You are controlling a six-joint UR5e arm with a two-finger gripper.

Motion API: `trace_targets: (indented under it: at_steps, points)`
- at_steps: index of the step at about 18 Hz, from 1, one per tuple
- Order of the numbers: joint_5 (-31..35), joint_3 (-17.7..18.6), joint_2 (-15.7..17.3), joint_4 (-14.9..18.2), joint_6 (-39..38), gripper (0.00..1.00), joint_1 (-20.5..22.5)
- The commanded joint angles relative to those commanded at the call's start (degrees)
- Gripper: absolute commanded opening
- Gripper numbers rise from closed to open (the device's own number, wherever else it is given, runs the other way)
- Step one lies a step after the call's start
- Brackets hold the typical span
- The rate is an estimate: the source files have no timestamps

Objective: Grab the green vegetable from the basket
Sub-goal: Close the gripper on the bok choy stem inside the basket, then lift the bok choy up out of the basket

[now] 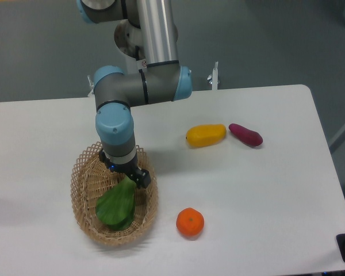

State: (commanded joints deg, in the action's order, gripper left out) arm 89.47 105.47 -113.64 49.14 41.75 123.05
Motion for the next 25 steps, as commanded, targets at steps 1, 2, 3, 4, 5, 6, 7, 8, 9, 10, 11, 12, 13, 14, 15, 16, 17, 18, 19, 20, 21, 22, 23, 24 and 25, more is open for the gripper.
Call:
trace_targets:
  at_steps: [1, 2, 3, 4, 5, 6, 7, 8, 9, 10, 11, 12, 13, 14, 15, 16, 17, 18, 19, 20, 21, 22, 23, 24, 25]
  points:
    - [-0.1, -0.1, 0.1, -0.4, 0.1, 0.75, 0.0]
    - [-0.1, -0.1, 0.2, -0.4, 0.1, 0.6, 0.0]
    - [-0.1, -0.1, 0.3, -0.4, 0.2, 0.52, 0.1]
    - [-0.1, -0.2, 0.4, -0.4, 0.3, 0.48, 0.1]
    - [-0.1, -0.2, 0.4, -0.4, 0.4, 0.43, 0.1]
    - [-0.1, -0.3, 0.4, -0.5, 0.4, 0.39, 0.1]
    - [-0.1, -0.4, 0.5, -0.4, 0.4, 0.37, 0.2]
    - [-0.1, -0.4, 0.6, -0.4, 0.4, 0.33, 0.2]
    - [-0.1, -0.5, 0.7, -0.5, 0.4, 0.32, 0.2]
    - [-0.1, -0.7, 0.8, -0.4, 0.5, 0.31, 0.2]
    - [-0.1, -0.8, 1.1, -0.4, 0.6, 0.31, 0.2]
    - [-0.1, -0.9, 1.1, -0.5, 0.6, 0.31, 0.2]
    - [-0.1, -1.0, 1.3, -0.4, 0.8, 0.31, 0.3]
    - [-0.2, -1.0, 2.1, -0.5, 0.9, 0.31, 0.5]
    - [-0.2, -1.1, 3.0, -0.5, 1.1, 0.31, 0.9]
    - [-0.3, -1.2, 4.1, -0.4, 2.1, 0.31, 1.5]
    - [-0.3, -1.4, 5.1, -0.4, 3.3, 0.31, 2.0]
    - [-0.4, -1.6, 6.1, -0.1, 4.7, 0.31, 3.2]
    - [-0.9, -2.3, 7.2, 0.2, 6.0, 0.31, 4.6]
    - [-1.0, -3.1, 8.0, 0.6, 6.8, 0.31, 5.9]
    - [-1.1, -4.1, 8.3, 0.7, 6.9, 0.31, 6.4]
    - [-1.6, -5.2, 8.3, 0.7, 7.0, 0.31, 7.3]
    - [-2.0, -6.3, 8.4, 1.0, 7.4, 0.31, 8.9]
    - [-2.8, -7.2, 8.6, 1.0, 8.3, 0.31, 10.1]
    - [-3.9, -8.0, 9.0, 1.0, 9.7, 0.31, 11.5]
